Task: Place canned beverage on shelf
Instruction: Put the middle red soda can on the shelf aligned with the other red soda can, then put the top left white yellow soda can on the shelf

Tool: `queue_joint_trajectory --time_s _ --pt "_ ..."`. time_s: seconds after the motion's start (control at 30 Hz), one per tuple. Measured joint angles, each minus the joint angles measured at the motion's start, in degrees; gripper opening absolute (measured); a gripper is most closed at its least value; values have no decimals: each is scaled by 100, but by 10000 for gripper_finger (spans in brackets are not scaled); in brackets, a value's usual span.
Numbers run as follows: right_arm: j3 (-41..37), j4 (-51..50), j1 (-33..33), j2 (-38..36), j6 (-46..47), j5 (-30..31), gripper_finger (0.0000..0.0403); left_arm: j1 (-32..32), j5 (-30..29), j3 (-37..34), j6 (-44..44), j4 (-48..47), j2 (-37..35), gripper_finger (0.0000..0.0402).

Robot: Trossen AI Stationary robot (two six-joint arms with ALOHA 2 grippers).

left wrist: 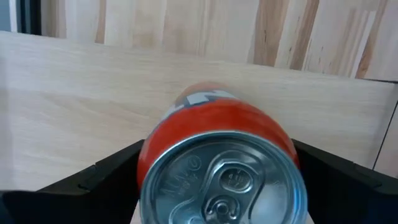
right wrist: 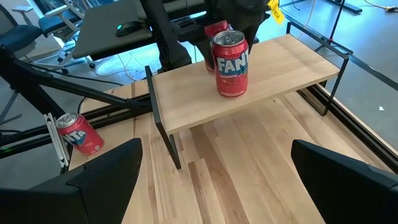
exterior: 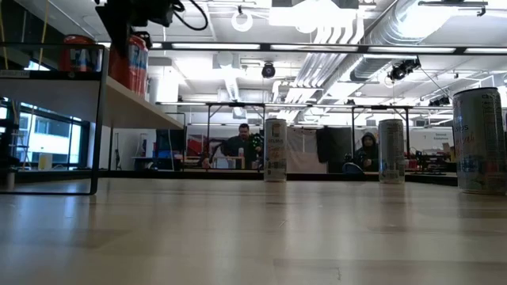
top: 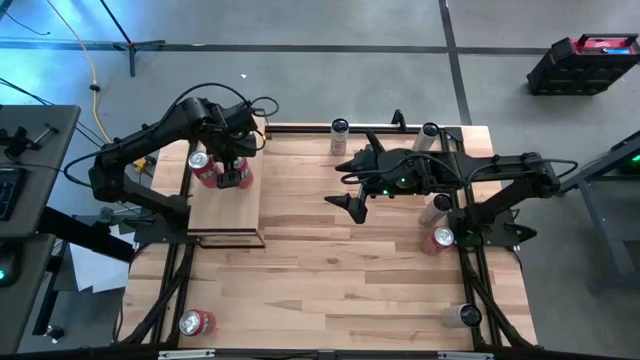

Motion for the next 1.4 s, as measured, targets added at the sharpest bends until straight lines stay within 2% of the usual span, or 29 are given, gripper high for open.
queue_joint_trajectory --time_s 0.3,0.47,0.53,0.63,0.8,0.93,1.13,1.4 --pt "0 2 2 0 -2 -2 399 0 28 388 -2 -85 0 358" --pt "0 -3 2 11 -28 30 399 0 39 911 28 -9 -3 358" --pt "0 -65 2 47 -18 237 399 0 173 1160 -29 86 -4 358" --pt "0 -301 -66 122 117 645 399 -25 682 1496 -239 413 -23 358" --pt "-2 -605 -415 210 433 1539 399 -39 2075 1793 -388 1370 -340 358" --pt "-2 -608 -818 210 433 1705 399 -39 2684 1800 -618 2201 -605 358" --pt "-2 -721 -1353 241 266 1656 399 -39 2704 1800 -683 2678 -957 358" --pt "-4 -620 -2140 349 -328 1293 399 -37 2677 1795 -554 2747 -1028 358"
